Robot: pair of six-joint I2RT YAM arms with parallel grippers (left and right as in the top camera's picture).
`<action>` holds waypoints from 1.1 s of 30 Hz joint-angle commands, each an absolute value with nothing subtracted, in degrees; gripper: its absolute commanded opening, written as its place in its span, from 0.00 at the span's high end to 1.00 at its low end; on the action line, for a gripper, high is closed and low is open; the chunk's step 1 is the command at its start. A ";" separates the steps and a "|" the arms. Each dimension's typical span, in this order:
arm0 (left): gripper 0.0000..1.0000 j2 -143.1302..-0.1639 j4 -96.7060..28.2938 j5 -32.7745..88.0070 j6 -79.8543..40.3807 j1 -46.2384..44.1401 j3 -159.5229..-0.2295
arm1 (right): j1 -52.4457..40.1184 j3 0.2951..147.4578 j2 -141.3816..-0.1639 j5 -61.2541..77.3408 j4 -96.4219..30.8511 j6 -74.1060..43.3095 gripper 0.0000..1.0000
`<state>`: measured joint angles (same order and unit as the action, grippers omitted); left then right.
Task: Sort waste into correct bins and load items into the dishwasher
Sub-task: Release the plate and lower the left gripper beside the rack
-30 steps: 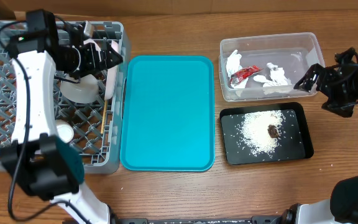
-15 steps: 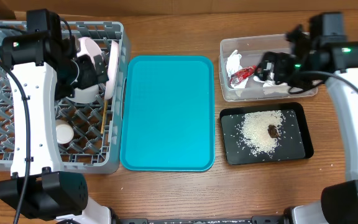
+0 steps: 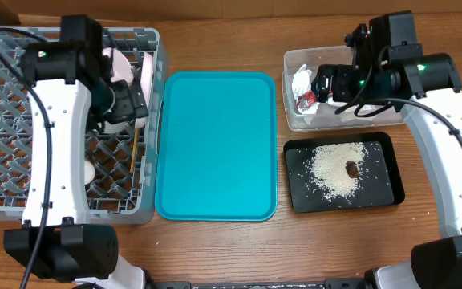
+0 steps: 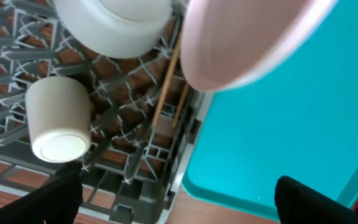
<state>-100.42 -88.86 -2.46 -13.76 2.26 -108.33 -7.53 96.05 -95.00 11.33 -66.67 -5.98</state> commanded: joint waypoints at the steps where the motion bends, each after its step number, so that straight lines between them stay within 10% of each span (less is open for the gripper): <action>1: 0.00 -100.49 -90.02 -3.70 -11.75 -0.56 -107.98 | -6.28 97.08 -94.50 10.52 -67.88 -7.05 0.00; 14: 0.00 -91.05 -84.33 -6.42 -12.91 -6.39 -99.57 | -0.84 82.06 -82.78 10.46 -60.82 -8.49 0.00; 33: 0.00 -38.26 -60.64 -4.14 -13.74 -6.42 -57.56 | 0.99 55.77 -47.68 6.24 -50.43 -7.05 0.00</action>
<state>-42.44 -61.98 -4.95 -13.32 -6.02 -59.72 0.75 56.66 -49.63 8.40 -50.26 -7.40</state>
